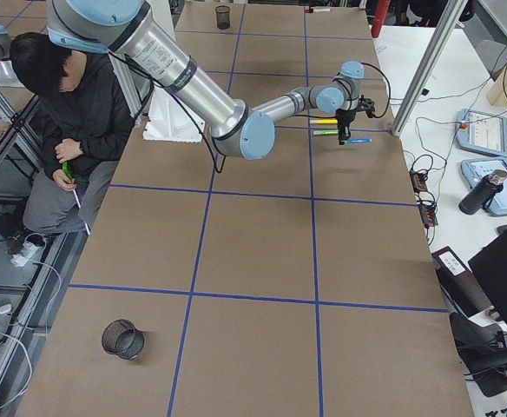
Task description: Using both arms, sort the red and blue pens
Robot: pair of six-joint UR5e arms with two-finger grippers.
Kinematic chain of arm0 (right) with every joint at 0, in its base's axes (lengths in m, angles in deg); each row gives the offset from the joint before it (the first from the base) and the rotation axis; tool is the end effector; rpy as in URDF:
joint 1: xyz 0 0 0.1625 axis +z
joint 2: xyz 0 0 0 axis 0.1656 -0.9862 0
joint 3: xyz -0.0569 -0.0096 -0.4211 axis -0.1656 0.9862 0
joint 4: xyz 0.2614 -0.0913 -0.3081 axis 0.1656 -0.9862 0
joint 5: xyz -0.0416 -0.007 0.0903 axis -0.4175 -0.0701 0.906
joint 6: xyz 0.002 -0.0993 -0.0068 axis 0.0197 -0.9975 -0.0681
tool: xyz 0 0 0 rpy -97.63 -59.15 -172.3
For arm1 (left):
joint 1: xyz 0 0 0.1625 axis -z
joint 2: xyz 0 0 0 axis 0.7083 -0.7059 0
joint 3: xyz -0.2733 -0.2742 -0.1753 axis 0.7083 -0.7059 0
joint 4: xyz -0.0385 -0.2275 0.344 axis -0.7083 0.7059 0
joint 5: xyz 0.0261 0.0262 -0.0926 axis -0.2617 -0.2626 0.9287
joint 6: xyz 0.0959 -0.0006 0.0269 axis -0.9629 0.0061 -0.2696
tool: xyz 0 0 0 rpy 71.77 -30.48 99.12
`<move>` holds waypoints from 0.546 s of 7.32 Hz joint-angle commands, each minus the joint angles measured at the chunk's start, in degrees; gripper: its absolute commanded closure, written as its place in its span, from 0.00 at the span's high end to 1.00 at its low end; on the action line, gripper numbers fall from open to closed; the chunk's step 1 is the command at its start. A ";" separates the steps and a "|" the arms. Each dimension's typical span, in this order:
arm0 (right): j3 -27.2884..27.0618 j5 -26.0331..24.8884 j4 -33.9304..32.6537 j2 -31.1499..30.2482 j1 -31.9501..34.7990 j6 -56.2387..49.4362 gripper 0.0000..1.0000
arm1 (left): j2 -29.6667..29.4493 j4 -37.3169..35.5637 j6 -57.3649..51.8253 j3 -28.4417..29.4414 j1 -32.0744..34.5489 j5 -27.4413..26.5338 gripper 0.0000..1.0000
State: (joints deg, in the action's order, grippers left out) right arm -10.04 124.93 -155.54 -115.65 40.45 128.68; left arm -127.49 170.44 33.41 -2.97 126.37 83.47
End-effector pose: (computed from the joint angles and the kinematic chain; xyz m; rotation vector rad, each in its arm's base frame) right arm -0.4771 -0.7085 0.2649 0.1377 -0.7126 -0.0569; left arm 0.0214 -0.5946 0.5558 -0.0062 0.7154 -0.0815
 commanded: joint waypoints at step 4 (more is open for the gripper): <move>-5.43 0.43 -6.94 -3.02 5.11 -1.05 0.00 | 14.30 -12.23 -7.73 -11.62 8.98 -4.44 0.00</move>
State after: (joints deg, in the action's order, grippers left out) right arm -13.16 125.22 -159.65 -117.61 44.00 127.25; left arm -117.86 159.46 26.12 -12.04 133.06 79.06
